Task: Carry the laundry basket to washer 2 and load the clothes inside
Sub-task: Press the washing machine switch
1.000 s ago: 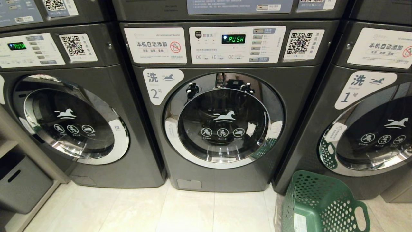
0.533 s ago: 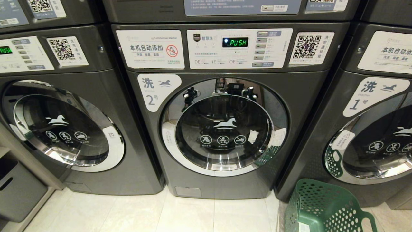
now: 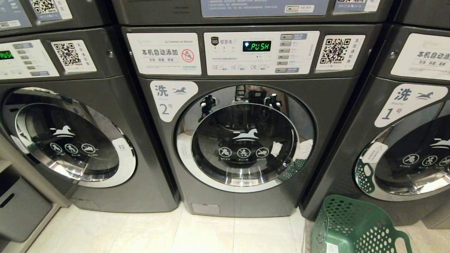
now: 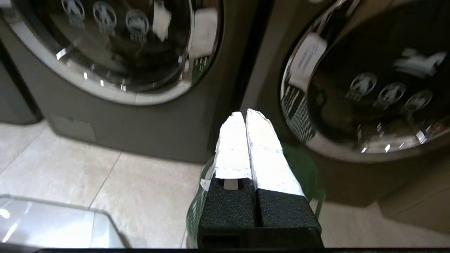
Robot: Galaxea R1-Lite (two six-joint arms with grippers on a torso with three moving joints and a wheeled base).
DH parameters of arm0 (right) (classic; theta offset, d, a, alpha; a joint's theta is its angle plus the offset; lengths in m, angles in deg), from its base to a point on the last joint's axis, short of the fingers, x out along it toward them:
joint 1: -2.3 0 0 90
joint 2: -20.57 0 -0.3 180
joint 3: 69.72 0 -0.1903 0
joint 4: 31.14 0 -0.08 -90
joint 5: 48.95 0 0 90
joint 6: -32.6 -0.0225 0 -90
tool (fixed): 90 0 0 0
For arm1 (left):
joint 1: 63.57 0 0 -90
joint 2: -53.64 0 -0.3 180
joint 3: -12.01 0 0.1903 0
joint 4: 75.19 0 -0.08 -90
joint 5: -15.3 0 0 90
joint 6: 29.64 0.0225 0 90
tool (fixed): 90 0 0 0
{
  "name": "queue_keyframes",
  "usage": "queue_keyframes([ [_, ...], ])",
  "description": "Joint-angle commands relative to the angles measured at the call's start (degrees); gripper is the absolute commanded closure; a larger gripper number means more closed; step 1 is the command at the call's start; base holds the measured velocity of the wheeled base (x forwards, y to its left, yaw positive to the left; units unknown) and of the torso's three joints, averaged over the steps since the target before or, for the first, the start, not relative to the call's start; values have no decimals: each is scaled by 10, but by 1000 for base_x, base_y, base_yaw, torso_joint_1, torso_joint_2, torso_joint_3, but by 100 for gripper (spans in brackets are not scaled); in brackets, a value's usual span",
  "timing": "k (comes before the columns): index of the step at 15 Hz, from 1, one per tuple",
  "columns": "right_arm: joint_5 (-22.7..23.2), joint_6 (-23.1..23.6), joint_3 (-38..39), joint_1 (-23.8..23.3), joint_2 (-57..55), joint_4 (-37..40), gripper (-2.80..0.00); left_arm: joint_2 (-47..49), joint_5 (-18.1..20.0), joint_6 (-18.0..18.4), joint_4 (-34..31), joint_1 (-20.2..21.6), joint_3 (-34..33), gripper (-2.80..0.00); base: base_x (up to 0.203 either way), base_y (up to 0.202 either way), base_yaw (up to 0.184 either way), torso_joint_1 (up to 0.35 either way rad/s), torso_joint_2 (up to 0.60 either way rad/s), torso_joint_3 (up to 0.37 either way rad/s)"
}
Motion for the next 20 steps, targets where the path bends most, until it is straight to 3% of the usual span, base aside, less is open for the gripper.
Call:
queue_keyframes([
  [1, 0, 4, -80, 0, -30, 19, 0, -1, 0, 0, 0, 0, -1, 0, 0, 0, 0, 0, 0, 0],
  [4, 7, -29, -280, 0, -213, 61, 0, -1, 0, 0, 0, 0, -1, 0, 0, 0, 0, 0, 0, 0],
  [7, 49, -128, -484, 20, -485, 75, 0, -1, 0, 0, 0, 0, -1, 0, 0, 0, 0, 0, 0, 0],
  [10, 86, -235, -609, 142, -673, 53, 0, -1, 0, 0, 0, 0, -1, 0, 0, 0, 0, 0, 0, 0],
  [13, 48, -279, -669, 236, -801, -24, 0, -1, 0, 0, 0, 0, -1, 0, 0, 0, 0, 0, 0, 0],
  [15, 22, -284, -699, 256, -852, -75, 0, -1, 0, 0, 0, 0, -1, 0, 0, 0, 0, 0, 0, 0],
  [17, 15, -253, -714, 259, -871, -87, 0, -1, 0, 0, 0, 0, -1, 0, 0, 0, 0, 0, 0, 0],
  [20, -26, -111, -716, 254, -893, -198, 0, -1, 0, 0, 0, 0, -1, 0, 0, 0, 0, 0, 0, 0],
])
